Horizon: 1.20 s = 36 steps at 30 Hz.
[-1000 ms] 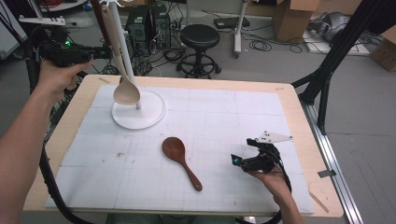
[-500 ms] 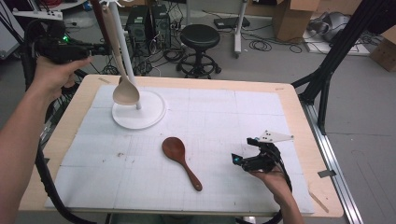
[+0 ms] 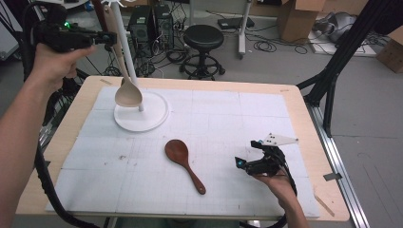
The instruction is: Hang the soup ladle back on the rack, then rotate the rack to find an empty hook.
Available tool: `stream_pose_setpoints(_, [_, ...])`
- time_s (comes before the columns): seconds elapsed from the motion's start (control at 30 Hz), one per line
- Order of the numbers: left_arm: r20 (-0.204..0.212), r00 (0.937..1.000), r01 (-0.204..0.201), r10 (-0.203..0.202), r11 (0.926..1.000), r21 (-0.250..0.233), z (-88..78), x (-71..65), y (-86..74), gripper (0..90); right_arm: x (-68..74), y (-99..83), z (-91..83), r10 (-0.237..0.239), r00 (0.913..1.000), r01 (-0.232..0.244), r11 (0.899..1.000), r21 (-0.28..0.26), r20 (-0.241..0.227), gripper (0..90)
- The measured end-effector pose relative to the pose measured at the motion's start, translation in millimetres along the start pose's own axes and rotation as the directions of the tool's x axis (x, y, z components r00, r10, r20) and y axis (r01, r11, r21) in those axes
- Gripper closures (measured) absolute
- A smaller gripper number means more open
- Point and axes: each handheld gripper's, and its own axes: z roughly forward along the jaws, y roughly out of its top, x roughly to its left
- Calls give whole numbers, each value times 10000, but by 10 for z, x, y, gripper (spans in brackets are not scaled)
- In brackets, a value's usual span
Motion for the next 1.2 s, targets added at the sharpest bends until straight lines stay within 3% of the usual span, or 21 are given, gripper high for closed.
stream_pose_setpoints(0.57, [-355,9994,-61,50,9995,-305,63,12,312,896,-8,1,23,-37,10000,37,10000,81,14,9])
stream_pose_setpoints(0.93, [-599,9979,219,-247,9986,-477,67,128,297,896,-2,2,31,-93,9999,94,9999,106,-43,8])
stream_pose_setpoints(1.2, [-903,9958,138,-178,9989,-444,41,161,292,896,-9,1,35,-83,9999,84,9999,117,-62,8])
